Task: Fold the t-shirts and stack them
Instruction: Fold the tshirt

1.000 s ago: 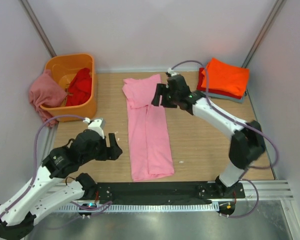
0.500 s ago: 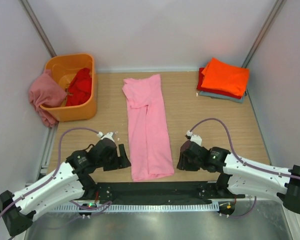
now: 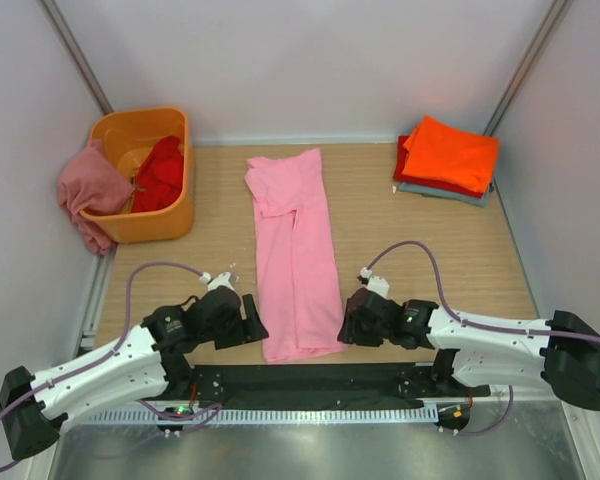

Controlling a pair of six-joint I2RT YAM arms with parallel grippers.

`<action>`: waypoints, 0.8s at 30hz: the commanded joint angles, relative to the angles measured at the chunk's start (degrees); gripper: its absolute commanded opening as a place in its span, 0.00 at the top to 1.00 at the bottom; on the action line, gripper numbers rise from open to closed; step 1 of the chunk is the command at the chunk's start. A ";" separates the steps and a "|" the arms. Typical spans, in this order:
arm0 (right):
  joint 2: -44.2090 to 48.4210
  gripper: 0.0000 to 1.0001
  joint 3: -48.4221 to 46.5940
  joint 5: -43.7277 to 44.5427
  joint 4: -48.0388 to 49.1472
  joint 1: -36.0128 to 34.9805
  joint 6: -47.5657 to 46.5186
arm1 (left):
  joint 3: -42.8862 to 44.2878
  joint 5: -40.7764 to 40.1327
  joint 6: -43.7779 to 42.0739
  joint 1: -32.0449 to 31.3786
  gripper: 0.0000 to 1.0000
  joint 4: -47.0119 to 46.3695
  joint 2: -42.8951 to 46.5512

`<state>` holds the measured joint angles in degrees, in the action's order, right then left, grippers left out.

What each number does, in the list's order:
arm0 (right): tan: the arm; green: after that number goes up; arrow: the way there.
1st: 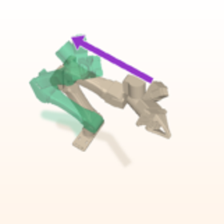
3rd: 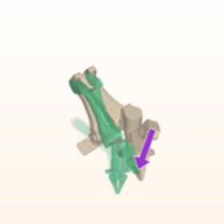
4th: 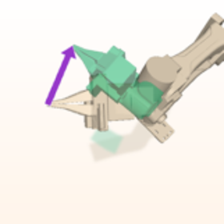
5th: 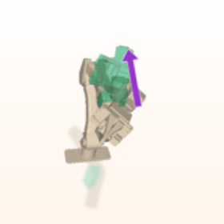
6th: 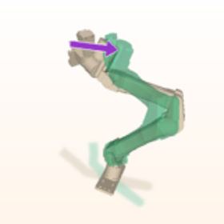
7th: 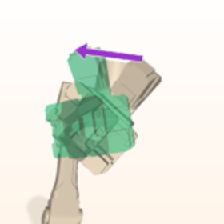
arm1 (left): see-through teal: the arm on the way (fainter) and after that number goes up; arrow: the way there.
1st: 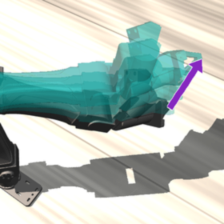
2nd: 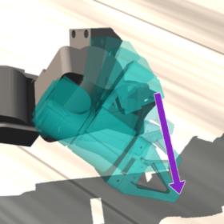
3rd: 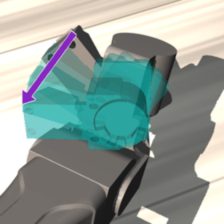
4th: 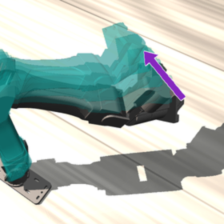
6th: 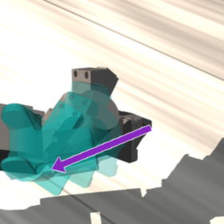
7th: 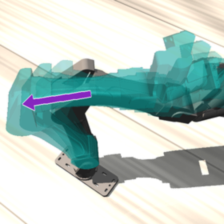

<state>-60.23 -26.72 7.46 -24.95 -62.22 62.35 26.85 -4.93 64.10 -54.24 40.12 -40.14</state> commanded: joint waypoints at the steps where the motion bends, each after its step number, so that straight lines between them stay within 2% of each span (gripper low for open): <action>1: -0.77 0.55 0.61 2.55 4.55 -0.36 1.02 | -1.97 -1.66 2.88 -0.78 0.28 -3.47 0.24; 4: -1.82 0.55 1.93 2.29 6.40 -0.36 1.46 | -2.86 -1.58 3.49 -0.96 0.28 -3.73 0.76; 6: -2.87 0.59 3.16 1.94 7.54 -0.36 1.55 | -3.47 -1.58 3.75 -1.04 0.28 -3.91 1.29; 7: -3.23 0.64 3.77 1.94 8.33 -0.36 1.81 | -3.65 -1.58 3.84 -1.05 0.28 -3.82 1.38; 8: -3.32 0.79 4.22 1.51 8.77 -0.36 1.99 | -3.74 -1.66 3.76 -1.05 0.28 -3.91 1.38; 11: -2.53 0.96 5.36 1.41 9.31 -0.36 2.69 | -4.17 -1.49 4.28 -1.31 0.28 -3.99 1.03; 15: -0.77 0.99 5.80 1.41 8.34 -0.36 2.78 | -6.28 -1.57 6.65 -3.06 0.28 -5.84 -0.37; 24: -0.15 0.99 6.86 0.89 8.78 -0.54 3.04 | -9.19 -5.88 15.44 -12.64 0.36 -12.69 -5.12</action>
<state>-60.53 -20.95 7.64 -16.19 -62.22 64.90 18.28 -7.33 75.29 -64.86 31.53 -43.38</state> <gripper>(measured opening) 0.047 0.641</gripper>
